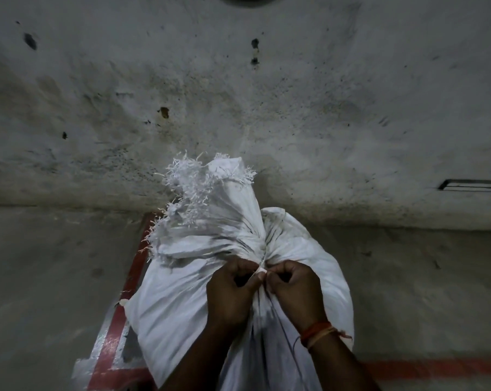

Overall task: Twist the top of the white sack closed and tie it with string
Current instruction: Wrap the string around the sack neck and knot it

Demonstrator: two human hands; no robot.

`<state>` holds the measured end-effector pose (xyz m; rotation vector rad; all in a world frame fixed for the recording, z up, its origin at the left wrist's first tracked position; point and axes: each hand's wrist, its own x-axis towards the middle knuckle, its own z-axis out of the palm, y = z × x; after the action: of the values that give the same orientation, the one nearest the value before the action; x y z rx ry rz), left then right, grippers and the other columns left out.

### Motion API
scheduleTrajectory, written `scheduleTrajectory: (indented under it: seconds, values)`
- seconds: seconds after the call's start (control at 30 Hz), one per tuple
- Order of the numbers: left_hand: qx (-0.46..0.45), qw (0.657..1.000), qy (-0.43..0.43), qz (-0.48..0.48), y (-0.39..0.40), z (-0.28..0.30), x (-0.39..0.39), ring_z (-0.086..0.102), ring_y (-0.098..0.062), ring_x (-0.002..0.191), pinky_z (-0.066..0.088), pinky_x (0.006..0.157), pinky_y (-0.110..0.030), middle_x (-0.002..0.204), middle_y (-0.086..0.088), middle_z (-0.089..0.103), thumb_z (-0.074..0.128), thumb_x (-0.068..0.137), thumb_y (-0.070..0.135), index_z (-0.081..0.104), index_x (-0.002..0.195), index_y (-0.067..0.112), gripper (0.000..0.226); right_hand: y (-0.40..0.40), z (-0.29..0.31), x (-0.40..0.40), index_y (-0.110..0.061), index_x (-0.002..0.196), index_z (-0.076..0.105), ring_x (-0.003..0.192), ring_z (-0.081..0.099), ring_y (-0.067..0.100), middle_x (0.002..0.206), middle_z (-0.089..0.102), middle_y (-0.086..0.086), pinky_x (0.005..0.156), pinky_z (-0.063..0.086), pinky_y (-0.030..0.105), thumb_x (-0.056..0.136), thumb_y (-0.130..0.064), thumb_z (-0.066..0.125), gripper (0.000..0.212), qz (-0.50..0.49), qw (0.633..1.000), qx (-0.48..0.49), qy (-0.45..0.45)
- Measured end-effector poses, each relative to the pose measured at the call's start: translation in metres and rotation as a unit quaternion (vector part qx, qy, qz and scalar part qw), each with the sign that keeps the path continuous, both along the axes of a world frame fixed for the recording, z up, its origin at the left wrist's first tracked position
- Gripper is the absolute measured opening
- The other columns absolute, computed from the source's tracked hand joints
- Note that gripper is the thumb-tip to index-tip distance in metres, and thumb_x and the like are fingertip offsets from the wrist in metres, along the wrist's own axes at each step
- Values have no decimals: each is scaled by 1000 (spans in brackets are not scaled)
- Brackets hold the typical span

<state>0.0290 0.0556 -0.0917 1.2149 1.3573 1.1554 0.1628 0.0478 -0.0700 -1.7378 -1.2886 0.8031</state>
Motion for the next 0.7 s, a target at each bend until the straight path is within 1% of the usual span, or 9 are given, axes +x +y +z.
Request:
scheduleTrajectory:
  seconds: [0.1,0.17,0.27,0.33,0.37,0.43,0.5,0.6,0.7]
  values:
    - [-21,999,-24,29,-2,-2,4,76,-14,83,59,85,-51,83,4,79,77,64,51,78,83,23,33,-1,1,-4,-20,78,71,71,64,4,70,68,-9,66,53,24,82,-39,72,20,-6,993,3,-121]
    - [-34,998,-43,38,-1,-5,6,77,-18,82,59,85,-53,82,1,80,77,63,50,78,83,22,35,-2,3,-6,-20,76,66,70,62,6,68,65,-10,63,48,23,82,-43,69,24,-21,990,2,-141]
    - [-44,996,-60,41,2,-9,8,77,-24,83,58,87,-56,82,-3,79,82,66,39,78,81,19,24,-2,3,-7,-21,69,59,65,59,8,64,61,-7,59,43,22,80,-40,74,26,-42,994,-2,-103]
    - [-43,996,-62,49,3,-12,8,76,-25,82,57,87,-56,80,-4,79,84,73,24,77,79,17,12,-1,2,-4,-20,63,57,62,58,8,61,61,-5,60,47,28,76,-36,78,29,-39,997,-3,-73]
    - [-39,996,-58,48,5,-14,8,76,-26,82,57,87,-56,79,-4,79,85,75,20,77,78,15,10,1,1,0,-18,61,60,62,60,8,60,63,-4,61,50,31,75,-33,78,27,-25,998,-2,-60]
    - [-36,996,-64,45,6,-16,7,75,-28,82,56,88,-57,79,-6,79,84,76,14,77,78,11,9,5,2,8,-16,66,69,66,65,7,66,70,-2,65,54,31,74,-27,77,16,16,999,-7,-37]
    - [-41,995,-83,44,8,-17,6,75,-32,83,56,89,-58,80,-9,79,84,76,11,76,78,8,9,5,7,16,-17,75,77,70,68,4,73,75,-2,66,54,25,76,-22,77,5,57,998,-16,-10]
    - [-38,994,-98,39,10,-16,4,75,-35,84,56,89,-59,81,-11,79,84,77,10,77,78,8,7,3,13,23,-19,83,81,69,67,0,74,77,-3,66,51,19,81,-20,75,7,118,993,-16,24]
    - [-28,995,-91,29,10,-13,3,75,-33,86,56,89,-58,83,-10,79,82,79,11,78,80,9,5,2,15,24,-20,88,81,74,69,-1,76,77,-9,71,54,21,84,-19,74,9,133,991,-7,31]
